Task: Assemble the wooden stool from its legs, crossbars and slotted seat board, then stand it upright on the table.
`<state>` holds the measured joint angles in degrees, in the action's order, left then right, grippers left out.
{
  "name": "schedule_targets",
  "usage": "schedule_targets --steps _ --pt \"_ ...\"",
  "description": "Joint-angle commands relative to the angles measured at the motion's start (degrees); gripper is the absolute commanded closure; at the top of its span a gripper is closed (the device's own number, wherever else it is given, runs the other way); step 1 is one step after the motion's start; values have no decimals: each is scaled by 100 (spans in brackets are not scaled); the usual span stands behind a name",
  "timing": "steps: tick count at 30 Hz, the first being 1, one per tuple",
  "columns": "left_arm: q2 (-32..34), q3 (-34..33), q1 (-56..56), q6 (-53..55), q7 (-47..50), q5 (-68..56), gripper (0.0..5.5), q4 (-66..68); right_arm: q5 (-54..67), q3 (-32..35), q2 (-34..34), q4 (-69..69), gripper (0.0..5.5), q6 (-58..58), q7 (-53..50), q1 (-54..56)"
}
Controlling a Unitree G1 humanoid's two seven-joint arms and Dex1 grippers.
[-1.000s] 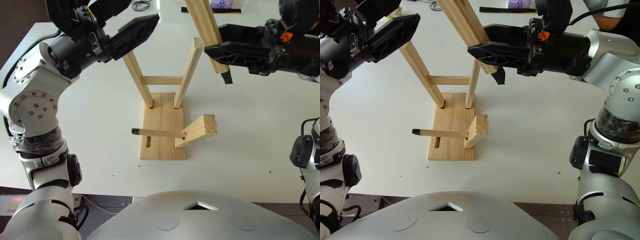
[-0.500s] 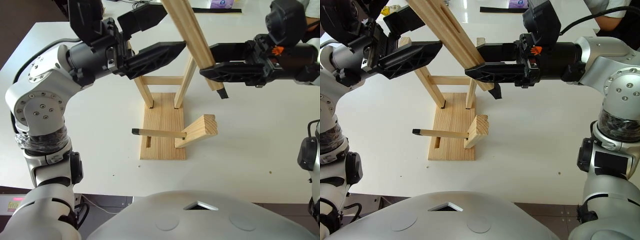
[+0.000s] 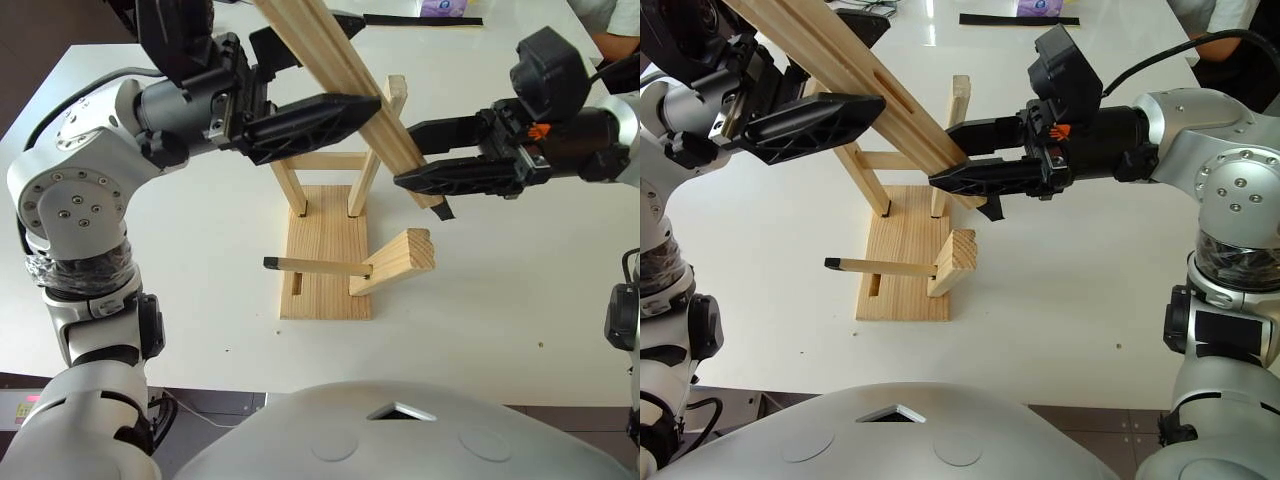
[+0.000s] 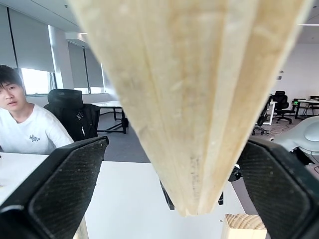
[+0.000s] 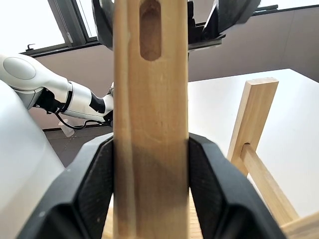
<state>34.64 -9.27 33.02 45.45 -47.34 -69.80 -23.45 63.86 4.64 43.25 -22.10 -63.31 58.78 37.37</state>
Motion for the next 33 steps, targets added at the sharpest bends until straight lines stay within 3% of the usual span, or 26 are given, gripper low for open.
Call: schedule_targets --steps 1,15,33 --pt "102 44 -137 87 -116 -9 124 -136 -89 -53 116 -56 344 117 90 15" --pt "151 18 -55 219 -77 -68 340 -37 -504 -362 341 44 344 341 478 -91" --pt "147 -53 -204 265 6 -128 343 -186 -915 -638 512 108 344 680 1002 -153"
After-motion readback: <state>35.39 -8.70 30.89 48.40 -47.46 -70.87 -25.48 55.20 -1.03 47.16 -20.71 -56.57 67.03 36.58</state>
